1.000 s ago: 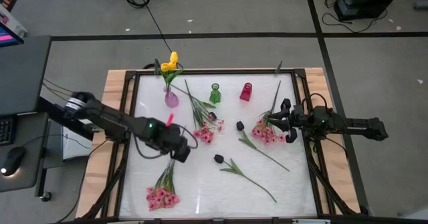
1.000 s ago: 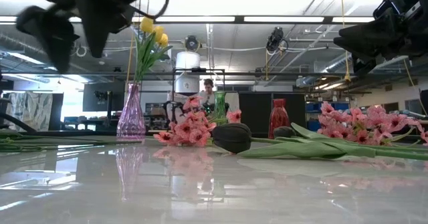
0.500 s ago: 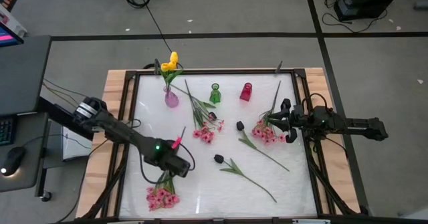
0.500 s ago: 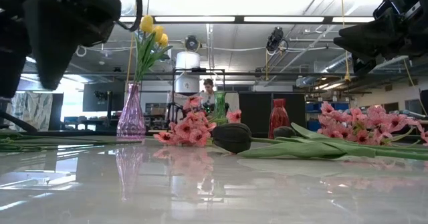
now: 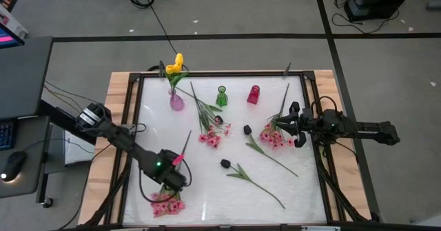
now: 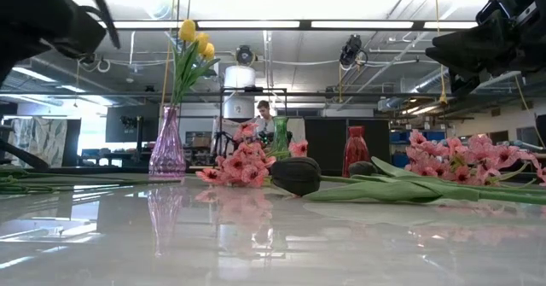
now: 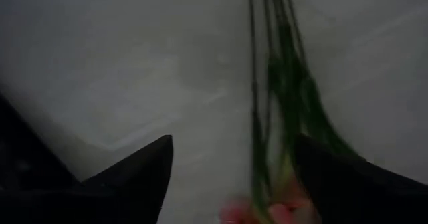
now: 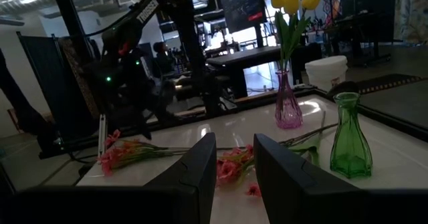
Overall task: Sort flowers into vase by color
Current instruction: Put the bottom pink flower into the green vase
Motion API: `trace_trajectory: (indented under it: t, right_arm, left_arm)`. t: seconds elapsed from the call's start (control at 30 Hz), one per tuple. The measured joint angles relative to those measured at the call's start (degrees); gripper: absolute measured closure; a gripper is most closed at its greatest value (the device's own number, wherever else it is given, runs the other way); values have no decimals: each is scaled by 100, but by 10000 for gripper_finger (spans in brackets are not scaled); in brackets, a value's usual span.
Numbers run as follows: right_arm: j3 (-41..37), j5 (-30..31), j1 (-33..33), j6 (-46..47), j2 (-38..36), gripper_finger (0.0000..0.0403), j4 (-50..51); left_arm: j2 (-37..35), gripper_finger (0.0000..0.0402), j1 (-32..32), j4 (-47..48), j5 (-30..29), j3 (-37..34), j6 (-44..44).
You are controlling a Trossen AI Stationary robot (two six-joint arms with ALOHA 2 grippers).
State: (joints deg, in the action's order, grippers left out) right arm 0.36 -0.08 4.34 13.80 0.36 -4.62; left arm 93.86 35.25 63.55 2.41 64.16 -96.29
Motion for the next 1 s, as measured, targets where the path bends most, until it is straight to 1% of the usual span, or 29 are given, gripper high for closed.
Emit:
trace_trajectory:
  t: [0.07, 0.17, 0.47, 0.5, 0.53, 0.8, 1.0]
  right_arm:
    - [0, -2, 0, 0, 0, 292, 2]
    - [1, -1, 2, 0, 2, 292, 3]
    - [0, 0, 2, 0, 2, 292, 2]
    - [0, 0, 0, 0, 0, 292, 2]
    - [0, 0, 0, 0, 2, 292, 0]
    - [0, 0, 0, 0, 2, 292, 2]
    - [1, 0, 0, 0, 0, 292, 2]
  left_arm:
    - [0, 125, 50, 155, -66, 0, 43]
    - [0, 178, 78, 153, -123, 0, 220]
    - [-2, 368, 194, 159, -134, 0, 751]
    - [-2, 384, 222, 160, -140, 0, 791]
    - [13, 392, 242, 161, -152, 0, 820]
    - [354, 397, 334, 78, -170, 0, 908]
    - [534, 399, 329, -345, -161, 0, 894]
